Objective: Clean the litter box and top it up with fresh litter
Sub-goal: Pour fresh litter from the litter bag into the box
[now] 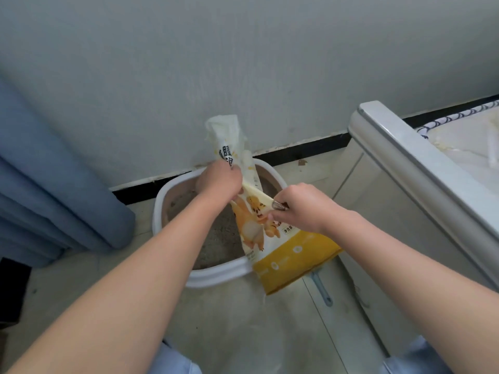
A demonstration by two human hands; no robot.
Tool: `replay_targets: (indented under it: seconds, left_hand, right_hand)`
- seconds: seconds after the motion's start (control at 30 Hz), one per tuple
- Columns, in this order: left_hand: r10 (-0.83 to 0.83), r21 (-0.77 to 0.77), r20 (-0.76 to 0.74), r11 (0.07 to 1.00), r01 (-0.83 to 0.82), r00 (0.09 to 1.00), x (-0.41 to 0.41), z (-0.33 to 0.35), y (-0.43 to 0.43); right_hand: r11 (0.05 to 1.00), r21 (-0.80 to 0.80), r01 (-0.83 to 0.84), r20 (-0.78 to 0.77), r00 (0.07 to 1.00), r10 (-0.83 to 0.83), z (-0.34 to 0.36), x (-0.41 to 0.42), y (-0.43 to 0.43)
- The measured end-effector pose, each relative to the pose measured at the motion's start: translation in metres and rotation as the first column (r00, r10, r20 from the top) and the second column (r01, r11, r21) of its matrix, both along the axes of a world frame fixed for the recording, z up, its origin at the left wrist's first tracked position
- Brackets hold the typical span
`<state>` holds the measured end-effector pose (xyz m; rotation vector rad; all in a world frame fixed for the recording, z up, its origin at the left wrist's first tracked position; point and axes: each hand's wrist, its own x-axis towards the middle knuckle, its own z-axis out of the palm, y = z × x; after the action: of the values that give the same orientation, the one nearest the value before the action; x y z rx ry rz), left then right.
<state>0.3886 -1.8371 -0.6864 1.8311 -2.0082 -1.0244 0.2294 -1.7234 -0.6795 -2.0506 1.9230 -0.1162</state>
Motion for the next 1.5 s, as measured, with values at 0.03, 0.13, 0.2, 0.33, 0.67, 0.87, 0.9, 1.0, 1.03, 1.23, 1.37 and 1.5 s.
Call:
replay_targets:
  seconds: [0.03,0.13,0.2,0.33,0.67,0.87,0.9,1.0,1.03,1.23,1.37,1.5]
  left_hand:
    - [0.016,0.031,-0.013,0.999,-0.016,1.000,0.004,-0.004,-0.002]
    - [0.077,0.137,-0.075,0.988,-0.066,0.994,0.016,-0.011,-0.006]
    - [0.122,0.170,-0.123,0.980,-0.100,0.985,0.021,-0.012,-0.007]
    - [0.151,0.210,-0.169,0.971,-0.114,0.974,0.019,-0.013,-0.008]
    - [0.151,0.256,-0.170,0.961,-0.104,0.974,0.029,-0.002,-0.005]
    - [0.063,0.337,-0.115,0.941,-0.021,0.991,0.040,0.009,-0.004]
    - [0.049,0.346,-0.103,0.938,-0.011,0.993,0.041,0.010,-0.005]
    - [0.025,0.361,-0.090,0.932,0.009,0.996,0.036,0.012,-0.004]
    - [0.022,0.362,-0.095,0.932,0.014,0.995,0.034,0.013,-0.004]
    - [0.011,0.374,-0.092,0.927,0.025,0.996,0.026,0.012,-0.003]
    - [0.011,0.412,-0.032,0.911,0.003,0.999,0.032,0.008,-0.004]
    - [0.007,0.422,0.002,0.906,-0.007,1.000,0.033,-0.002,-0.002]
  right_hand:
    - [0.999,0.028,0.025,0.011,1.000,-0.025,-0.003,0.000,0.000]
    - [0.980,0.174,0.098,-0.065,0.994,-0.088,-0.014,0.001,0.002]
    - [0.951,0.269,0.153,-0.134,0.984,-0.121,-0.021,-0.001,0.005]
    - [0.895,0.396,0.207,-0.219,0.967,-0.126,-0.024,-0.010,0.010]
    - [0.929,0.351,0.120,-0.282,0.959,-0.017,0.007,-0.022,0.016]
    - [0.927,0.338,0.166,-0.269,0.960,-0.073,0.032,-0.031,0.014]
    - [0.927,0.334,0.173,-0.265,0.961,-0.084,0.036,-0.032,0.015]
    - [0.930,0.309,0.197,-0.252,0.960,-0.120,0.050,-0.034,0.017]
    - [0.930,0.306,0.206,-0.246,0.960,-0.132,0.055,-0.035,0.018]
    - [0.950,0.239,0.199,-0.191,0.969,-0.155,0.072,-0.042,0.028]
    - [0.958,0.235,0.166,-0.168,0.977,-0.129,0.072,-0.040,0.031]
    - [0.961,0.245,0.130,-0.153,0.984,-0.094,0.067,-0.036,0.032]
